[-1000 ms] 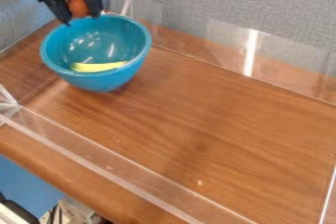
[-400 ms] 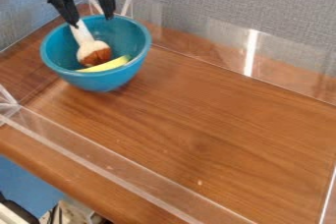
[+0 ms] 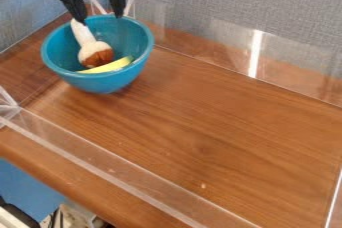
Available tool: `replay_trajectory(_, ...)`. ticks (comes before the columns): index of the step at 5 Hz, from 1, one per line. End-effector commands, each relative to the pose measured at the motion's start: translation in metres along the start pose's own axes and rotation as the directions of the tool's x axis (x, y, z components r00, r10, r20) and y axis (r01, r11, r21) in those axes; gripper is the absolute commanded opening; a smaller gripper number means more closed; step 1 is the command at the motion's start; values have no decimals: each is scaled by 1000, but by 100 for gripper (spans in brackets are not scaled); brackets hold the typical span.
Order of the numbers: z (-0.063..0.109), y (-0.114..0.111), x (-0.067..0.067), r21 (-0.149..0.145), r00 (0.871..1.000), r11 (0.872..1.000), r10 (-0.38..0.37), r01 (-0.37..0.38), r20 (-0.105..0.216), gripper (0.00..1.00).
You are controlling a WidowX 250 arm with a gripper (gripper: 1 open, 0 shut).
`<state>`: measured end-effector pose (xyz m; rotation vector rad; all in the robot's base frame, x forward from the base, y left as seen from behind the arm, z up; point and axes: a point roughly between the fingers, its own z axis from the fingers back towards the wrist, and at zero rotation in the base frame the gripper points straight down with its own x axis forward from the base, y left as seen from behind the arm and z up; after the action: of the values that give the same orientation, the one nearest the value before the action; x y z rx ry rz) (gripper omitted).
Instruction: Put the mushroom in the blue bowl
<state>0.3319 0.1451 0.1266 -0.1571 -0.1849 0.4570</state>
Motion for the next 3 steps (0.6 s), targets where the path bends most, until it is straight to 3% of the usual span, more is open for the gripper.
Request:
replay_trajectory(1, 30, -13, 7, 14, 995, 1000, -9, 8, 97, 100)
replay_trajectory(3, 40, -6, 10, 24, 994, 998, -65, 63, 89, 100)
